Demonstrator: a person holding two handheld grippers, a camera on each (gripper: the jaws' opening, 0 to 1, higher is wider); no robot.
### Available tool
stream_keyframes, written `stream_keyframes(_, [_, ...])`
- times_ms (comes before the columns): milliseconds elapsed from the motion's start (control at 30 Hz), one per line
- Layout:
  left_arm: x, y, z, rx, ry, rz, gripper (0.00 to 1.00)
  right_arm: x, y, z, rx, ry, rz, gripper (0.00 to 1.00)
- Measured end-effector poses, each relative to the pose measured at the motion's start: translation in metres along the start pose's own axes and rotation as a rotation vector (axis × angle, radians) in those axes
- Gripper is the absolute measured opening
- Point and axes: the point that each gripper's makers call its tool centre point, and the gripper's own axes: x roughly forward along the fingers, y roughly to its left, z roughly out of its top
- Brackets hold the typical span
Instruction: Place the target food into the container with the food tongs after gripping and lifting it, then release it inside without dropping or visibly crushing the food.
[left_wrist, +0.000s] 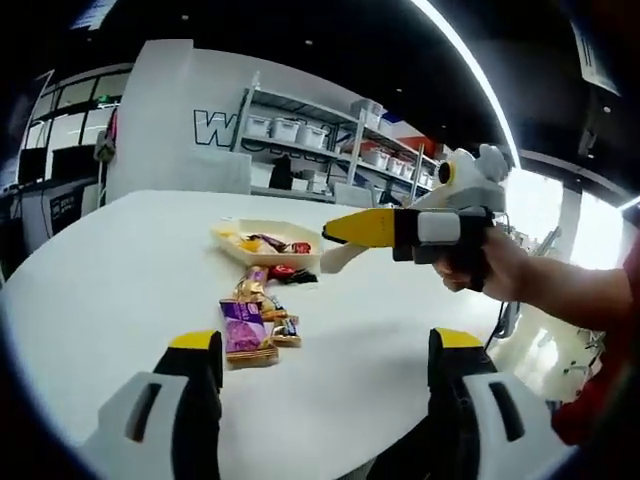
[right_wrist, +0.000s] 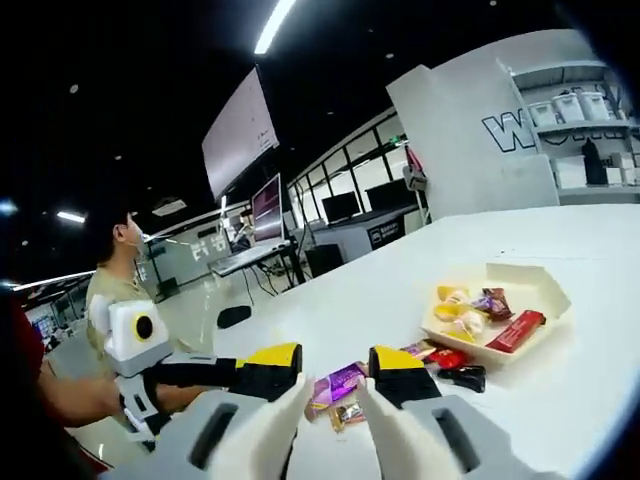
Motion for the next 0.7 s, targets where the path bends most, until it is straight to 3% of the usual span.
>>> stream_keyframes(133, [-0.003, 0.006, -0.002, 0.015, 0.004, 0.006, 0.81, 0.015, 0.017, -0.004, 0.052, 0.015, 0.077, 0.22])
stream_keyframes(233, [-0.001, 0.012, -0.008, 0.002, 0.033, 0.013, 0.81, 0.027, 0.015, -0.009, 0.040, 0.039, 0.057, 0.22])
stream_keyframes(700, [-0.011, 0.019, -0.009, 0.001, 0.029, 0.022, 0.77, 0.064, 0.022, -0.034, 0.046, 0.124, 0.098, 0.23])
